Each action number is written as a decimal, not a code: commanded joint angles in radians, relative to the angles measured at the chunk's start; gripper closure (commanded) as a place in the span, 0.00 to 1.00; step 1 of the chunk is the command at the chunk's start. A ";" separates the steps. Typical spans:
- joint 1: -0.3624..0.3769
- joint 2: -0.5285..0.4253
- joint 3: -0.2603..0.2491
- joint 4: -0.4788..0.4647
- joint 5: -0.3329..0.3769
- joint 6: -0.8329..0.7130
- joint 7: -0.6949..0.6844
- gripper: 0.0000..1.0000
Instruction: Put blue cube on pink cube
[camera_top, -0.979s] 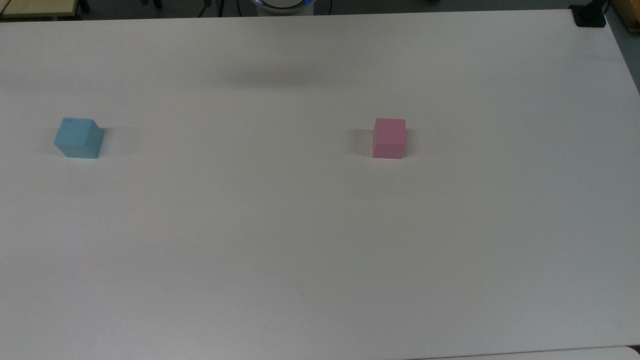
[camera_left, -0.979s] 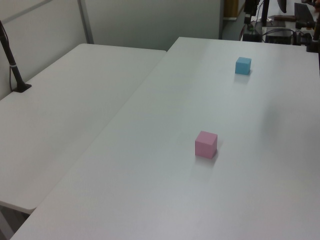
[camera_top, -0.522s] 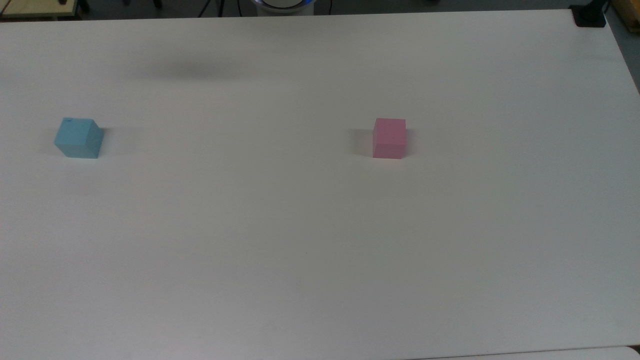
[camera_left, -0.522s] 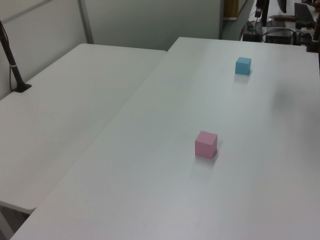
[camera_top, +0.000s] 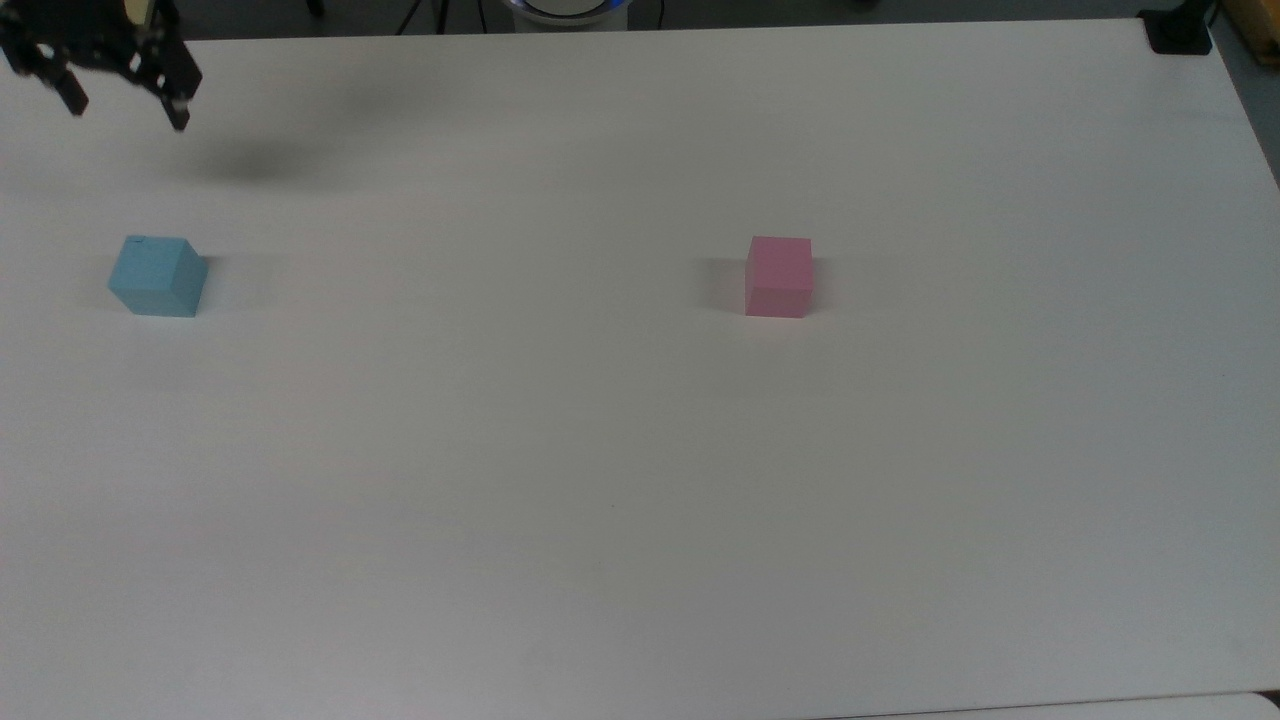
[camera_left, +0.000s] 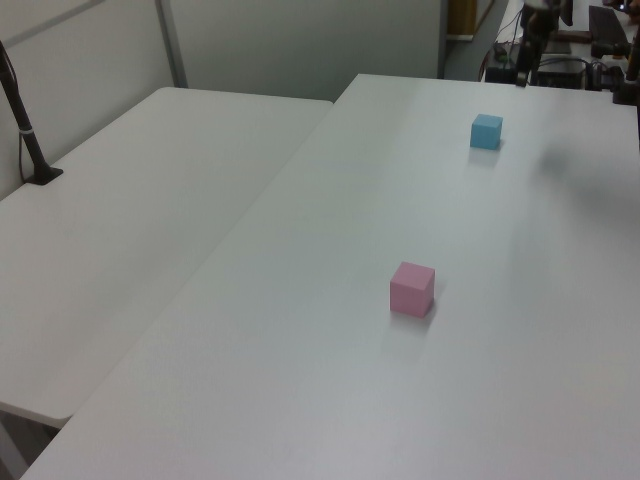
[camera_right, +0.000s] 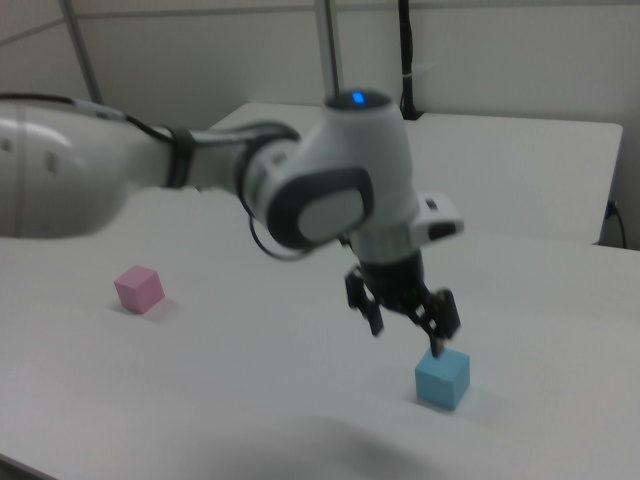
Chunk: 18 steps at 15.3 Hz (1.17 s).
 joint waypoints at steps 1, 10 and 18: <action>-0.002 0.137 0.005 -0.002 0.016 0.155 -0.025 0.00; 0.017 0.274 0.028 0.091 0.088 0.223 0.058 0.01; 0.018 0.323 0.047 0.118 0.082 0.290 0.079 0.44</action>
